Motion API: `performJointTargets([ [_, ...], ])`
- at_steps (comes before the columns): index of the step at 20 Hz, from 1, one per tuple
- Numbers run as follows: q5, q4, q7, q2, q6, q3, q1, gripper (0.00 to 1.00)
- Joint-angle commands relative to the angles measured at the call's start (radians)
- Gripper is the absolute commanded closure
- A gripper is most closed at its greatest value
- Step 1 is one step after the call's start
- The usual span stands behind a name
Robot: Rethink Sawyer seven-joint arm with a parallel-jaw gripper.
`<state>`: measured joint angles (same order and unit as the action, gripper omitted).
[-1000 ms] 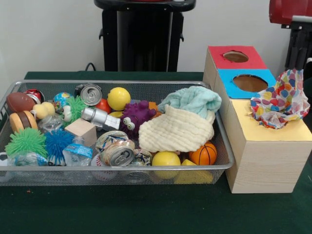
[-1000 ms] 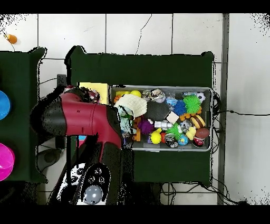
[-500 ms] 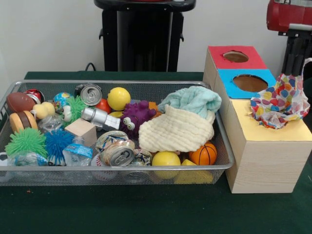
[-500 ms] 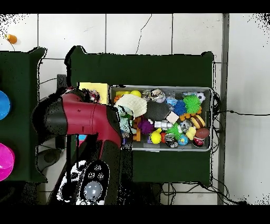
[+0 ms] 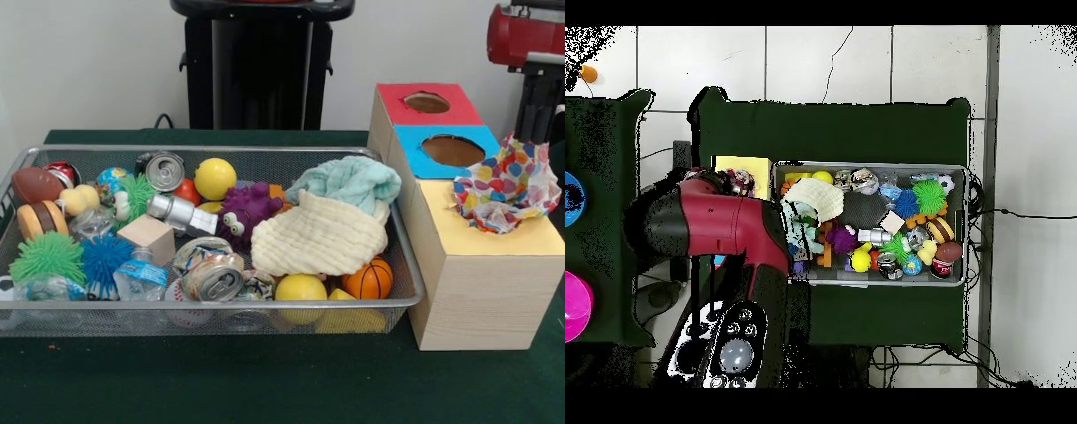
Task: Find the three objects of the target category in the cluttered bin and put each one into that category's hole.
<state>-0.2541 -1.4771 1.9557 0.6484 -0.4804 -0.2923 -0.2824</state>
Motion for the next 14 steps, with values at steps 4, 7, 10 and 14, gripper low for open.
performJointTargets([
  [4,-0.041,-0.124,0.233,-0.015,0.047,0.064,0.002,1.0],
  [7,-0.038,-0.116,0.225,-0.022,0.033,0.06,-0.002,1.0],
  [10,-0.035,-0.107,0.225,-0.037,0.041,0.059,-0.003,1.0],
  [14,-0.034,-0.095,0.229,-0.059,0.05,0.059,-0.006,1.0],
])
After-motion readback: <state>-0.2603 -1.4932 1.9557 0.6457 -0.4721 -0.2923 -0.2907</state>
